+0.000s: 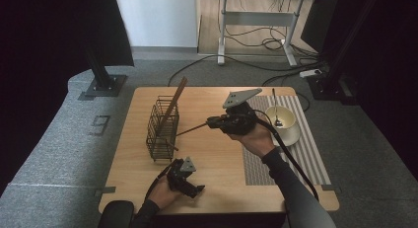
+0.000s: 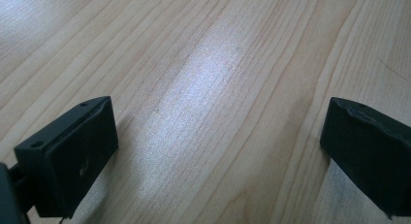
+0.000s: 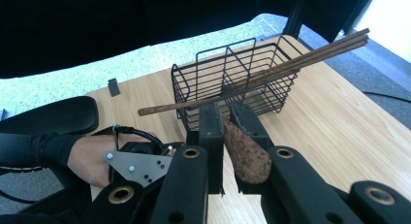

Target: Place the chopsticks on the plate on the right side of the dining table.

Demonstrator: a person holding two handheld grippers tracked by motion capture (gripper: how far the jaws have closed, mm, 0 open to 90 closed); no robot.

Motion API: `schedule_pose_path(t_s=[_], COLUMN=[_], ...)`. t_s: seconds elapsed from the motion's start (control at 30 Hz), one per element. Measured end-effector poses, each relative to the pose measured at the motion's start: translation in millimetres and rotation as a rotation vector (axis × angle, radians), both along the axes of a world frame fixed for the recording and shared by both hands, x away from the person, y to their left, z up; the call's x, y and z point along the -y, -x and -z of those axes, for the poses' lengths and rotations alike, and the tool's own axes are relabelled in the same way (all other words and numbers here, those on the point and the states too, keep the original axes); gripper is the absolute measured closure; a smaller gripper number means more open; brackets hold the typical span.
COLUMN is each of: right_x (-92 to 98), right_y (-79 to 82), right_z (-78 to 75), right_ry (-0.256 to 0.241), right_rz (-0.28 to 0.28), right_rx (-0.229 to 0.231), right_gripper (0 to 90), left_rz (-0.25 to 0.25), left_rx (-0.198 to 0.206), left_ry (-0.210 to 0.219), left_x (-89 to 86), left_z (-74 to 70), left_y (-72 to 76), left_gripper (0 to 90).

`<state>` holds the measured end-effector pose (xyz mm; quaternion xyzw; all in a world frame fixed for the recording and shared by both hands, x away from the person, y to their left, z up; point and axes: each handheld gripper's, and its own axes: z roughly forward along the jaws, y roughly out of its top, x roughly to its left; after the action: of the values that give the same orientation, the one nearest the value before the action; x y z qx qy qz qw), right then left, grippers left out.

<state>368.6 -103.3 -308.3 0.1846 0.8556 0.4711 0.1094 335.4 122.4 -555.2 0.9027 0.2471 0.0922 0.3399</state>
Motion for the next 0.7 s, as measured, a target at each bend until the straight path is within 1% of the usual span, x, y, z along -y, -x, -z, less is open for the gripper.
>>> schedule_pose_path(t_s=[0.1,0.23,0.47,0.63,0.7], right_x=[7.0,16.7,30.2,36.6,38.7], right_y=[2.0,4.3,7.6,11.4,13.3], right_z=[0.2,4.4,16.7,25.5,29.0], right_ry=[0.002,-0.002,-0.006,-0.003,-0.001], right_rz=[0.011,0.024,0.043,0.047,0.048], right_rx=[0.002,-0.001,-0.012,-0.017,-0.018], right_gripper=[83.3,83.3,83.3,83.3,83.3], left_rz=[-0.002,-0.003,-0.005,-0.012,-0.008], left_rx=[0.001,0.0,0.004,0.008,0.01], left_ry=[0.001,0.004,0.001,0.019,0.034], left_x=[-0.1,-0.5,-0.3,-1.3,-2.8], left_z=[-0.1,-0.3,-2.0,-6.4,-8.2], left_y=[0.1,-0.2,-0.3,0.4,0.6], left_gripper=[0.0,0.4,3.6,4.0,4.2])
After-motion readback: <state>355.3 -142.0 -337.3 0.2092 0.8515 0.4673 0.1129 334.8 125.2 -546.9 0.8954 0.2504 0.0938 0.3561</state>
